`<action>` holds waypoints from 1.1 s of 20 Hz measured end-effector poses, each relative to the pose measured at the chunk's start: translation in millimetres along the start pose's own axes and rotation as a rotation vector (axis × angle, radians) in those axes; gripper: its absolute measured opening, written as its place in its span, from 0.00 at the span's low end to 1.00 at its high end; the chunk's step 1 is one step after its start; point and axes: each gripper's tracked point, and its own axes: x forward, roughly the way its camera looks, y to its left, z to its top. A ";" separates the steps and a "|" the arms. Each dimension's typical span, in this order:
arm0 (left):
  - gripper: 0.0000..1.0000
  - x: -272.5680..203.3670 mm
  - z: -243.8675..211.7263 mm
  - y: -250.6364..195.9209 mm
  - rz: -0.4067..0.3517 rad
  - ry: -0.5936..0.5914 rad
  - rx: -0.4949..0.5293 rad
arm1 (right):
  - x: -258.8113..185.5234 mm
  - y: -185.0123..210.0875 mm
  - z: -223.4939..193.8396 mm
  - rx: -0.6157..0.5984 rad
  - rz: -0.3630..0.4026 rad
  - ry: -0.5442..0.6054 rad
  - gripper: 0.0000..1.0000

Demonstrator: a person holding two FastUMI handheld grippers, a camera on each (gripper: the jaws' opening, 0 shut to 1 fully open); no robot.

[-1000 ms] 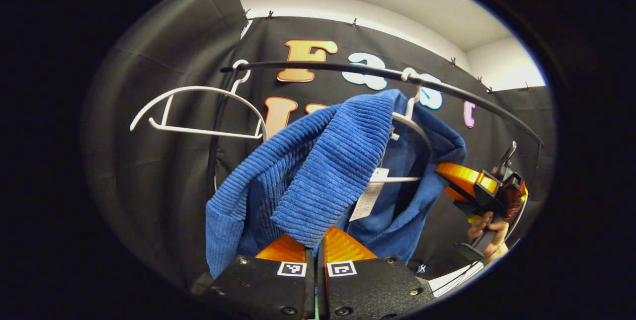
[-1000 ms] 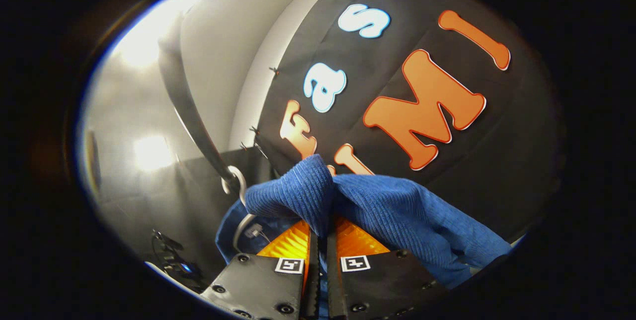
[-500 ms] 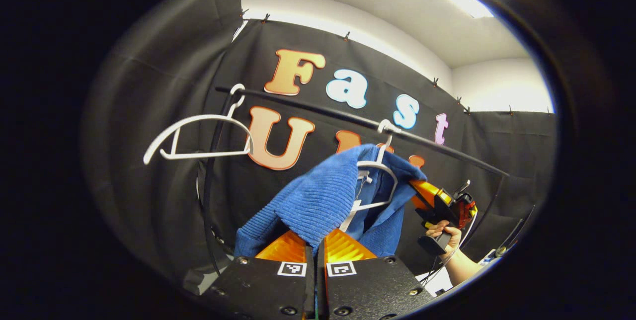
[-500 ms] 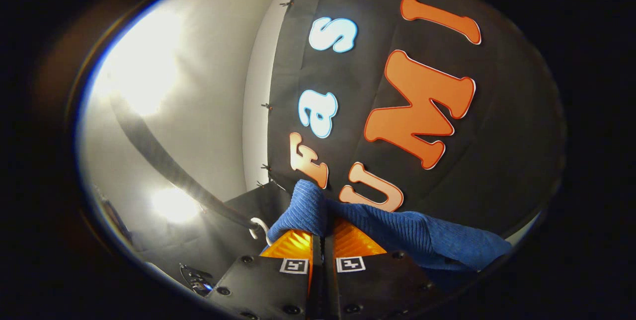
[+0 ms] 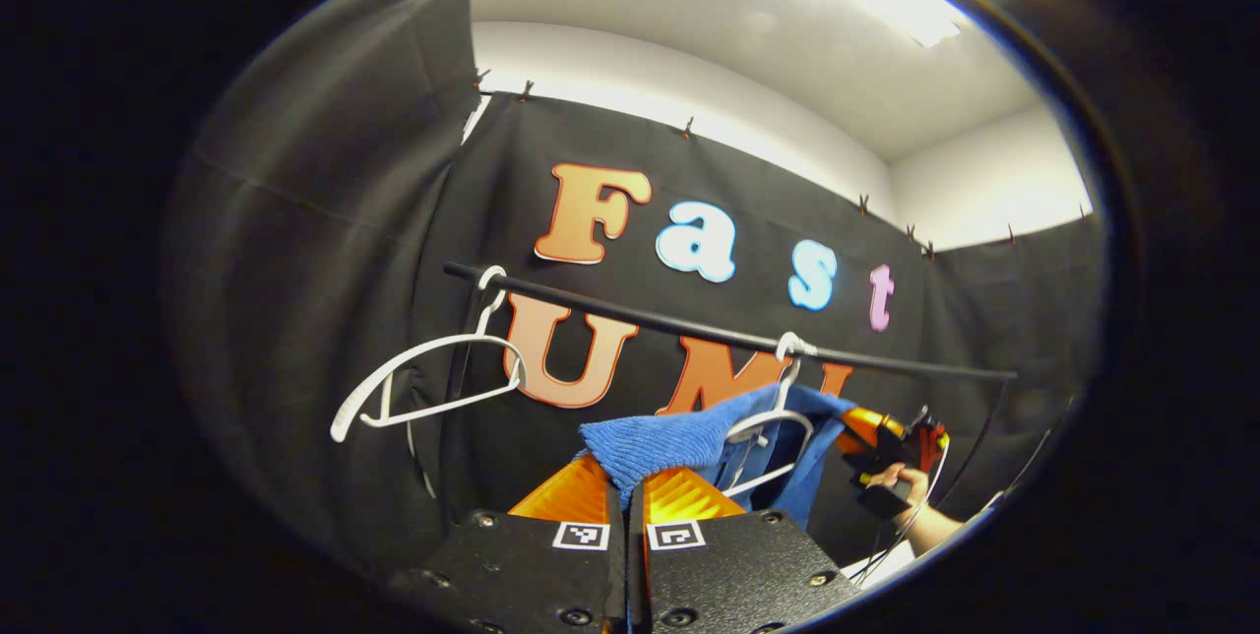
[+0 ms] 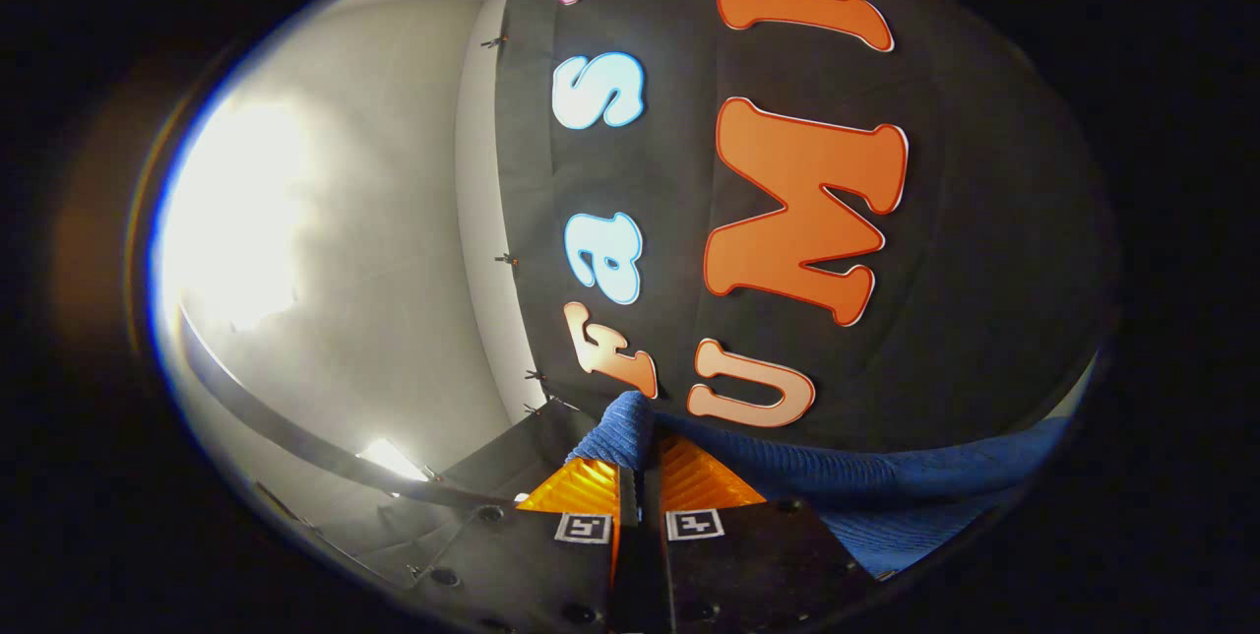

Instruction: Grasp the clothes on the hanger with both hands and then place them into the laundry hamper below.

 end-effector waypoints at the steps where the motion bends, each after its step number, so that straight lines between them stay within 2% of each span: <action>1: 0.01 7.7 -1.6 9.9 0.010 -0.001 -0.003 | 4.9 -7.2 -0.9 0.004 -0.024 0.006 0.07; 5: 0.01 42.0 -5.5 32.3 -0.016 0.003 0.001 | 3.9 -17.3 8.5 -0.003 -0.059 -0.011 0.07; 7: 0.02 58.9 -19.7 44.0 -0.039 0.027 0.006 | 4.5 -30.9 10.8 -0.010 -0.106 -0.006 0.07; 10: 0.01 70.2 -51.1 56.2 -0.051 0.102 -0.084 | -4.1 -52.9 16.3 0.023 -0.172 -0.018 0.07; 13: 0.01 76.5 -69.7 59.6 -0.057 0.132 -0.150 | -6.6 -69.7 14.9 -0.004 -0.226 -0.031 0.07; 16: 0.03 73.7 -76.1 58.9 -0.083 0.130 -0.117 | -13.0 -77.7 13.9 -0.055 -0.266 -0.023 0.07; 17: 0.01 73.3 -82.5 59.1 -0.090 0.140 -0.114 | -14.2 -80.9 13.3 -0.055 -0.276 -0.019 0.07; 18: 0.03 72.1 -86.6 60.3 -0.097 0.145 -0.129 | -14.9 -80.7 11.0 -0.037 -0.273 -0.015 0.07; 22: 0.01 69.7 -92.1 64.2 -0.109 0.147 -0.268 | -15.4 -89.7 4.4 0.045 -0.279 -0.013 0.07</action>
